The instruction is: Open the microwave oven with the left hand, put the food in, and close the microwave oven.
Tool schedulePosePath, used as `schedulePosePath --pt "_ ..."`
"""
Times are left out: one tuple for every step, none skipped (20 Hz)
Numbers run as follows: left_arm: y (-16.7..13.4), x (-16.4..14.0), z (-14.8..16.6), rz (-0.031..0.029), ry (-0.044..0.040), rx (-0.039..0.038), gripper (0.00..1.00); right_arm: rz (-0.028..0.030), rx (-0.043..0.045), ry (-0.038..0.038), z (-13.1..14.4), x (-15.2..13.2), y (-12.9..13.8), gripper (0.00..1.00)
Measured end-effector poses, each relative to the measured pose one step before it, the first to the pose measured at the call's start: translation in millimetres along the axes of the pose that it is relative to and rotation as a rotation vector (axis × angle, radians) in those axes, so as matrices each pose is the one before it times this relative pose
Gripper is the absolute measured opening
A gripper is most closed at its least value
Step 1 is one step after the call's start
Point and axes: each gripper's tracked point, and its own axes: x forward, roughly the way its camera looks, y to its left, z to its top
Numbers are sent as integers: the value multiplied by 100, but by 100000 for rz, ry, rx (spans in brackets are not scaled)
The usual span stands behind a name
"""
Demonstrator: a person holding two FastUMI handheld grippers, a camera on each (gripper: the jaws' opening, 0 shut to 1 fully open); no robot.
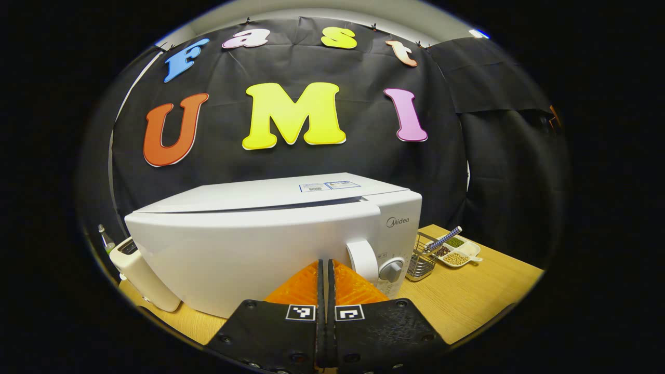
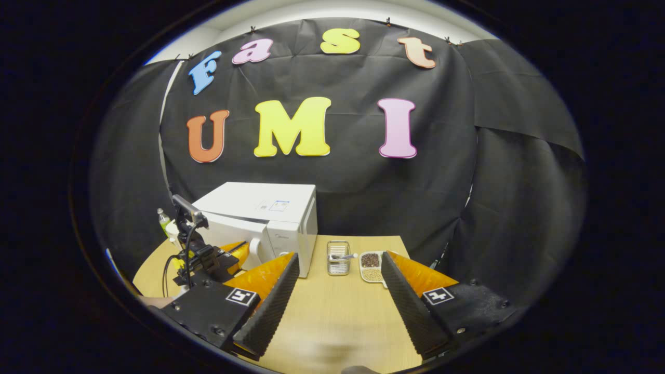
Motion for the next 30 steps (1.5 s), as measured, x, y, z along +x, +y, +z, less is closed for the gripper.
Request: schedulePosePath --pt "-40 222 133 339 -231 -749 0 -24 -50 157 -84 119 -116 100" --pt "-56 279 -44 345 299 -463 0 -261 -63 64 -24 78 -166 100" --pt "54 148 124 481 -213 66 0 -294 174 -130 37 -4 -201 100" --pt "-50 -92 -210 124 160 17 0 43 130 -256 57 3 -95 100" --pt "39 96 114 119 -518 62 0 153 280 89 -73 102 -9 100" --pt "188 112 100 1165 -627 1096 0 323 417 487 -150 123 16 92" --pt "244 74 -147 252 802 779 0 107 510 233 -132 152 -19 100" --pt "-49 226 189 -69 -414 -138 0 2 397 304 -1 102 19 100" --pt "-7 102 -47 -280 236 -525 0 -133 509 61 -147 -98 -4 100" --pt "-60 174 126 -116 -582 -278 0 23 339 282 -47 32 2 100" --pt "82 352 -85 526 2207 -641 0 151 438 260 -25 46 91 100" --pt "-187 -158 -258 541 -549 -1506 0 149 1 558 -19 98 118 100" --pt "-5 -6 57 123 259 29 0 -276 -328 -41 -2 188 108 100" --pt "-39 2 -23 29 103 566 0 100 198 -48 127 -142 127 100" --pt "-33 -72 92 -352 -45 0 0 384 -272 231 -96 -143 74 100" --pt "-35 -119 -79 -588 314 -470 0 283 -307 -178 7 -108 141 100" --pt "279 -187 57 1183 501 206 0 117 -376 -386 157 -60 184 100" --pt "639 -225 -50 1641 550 716 0 210 -226 -757 159 -133 109 92" --pt "298 -597 34 536 340 -918 0 191 -347 -451 80 -220 155 100" --pt "296 -771 108 523 -44 -1291 0 288 -603 -505 2 -203 190 92" --pt "508 -870 -9 1062 329 -433 0 86 -800 -223 -84 -161 99 100" --pt "868 -1023 10 2400 248 605 0 317 -1012 -330 -98 -198 160 100" --pt "833 -1108 -22 2451 442 1212 0 956 -1216 -408 -67 -122 300 100" --pt "556 -842 -290 907 773 2036 0 530 -1321 -104 -88 -117 331 92" --pt "158 -822 -103 -1089 268 2782 4 14 -808 -813 31 -134 237 92" --pt "454 -1450 -134 448 823 2825 34 810 -210 -845 79 -130 433 100" --pt "683 -929 27 1611 381 1278 64 585 -225 -536 80 -121 450 100" --pt "547 -830 390 -397 584 -543 95 633 -557 -788 130 -52 428 92" --pt "-1 -1045 795 -1123 -590 -1609 95 751 -354 -1123 216 -121 395 92" --pt "-53 -1172 940 -346 -564 -1336 95 394 293 -1691 500 -143 342 92"
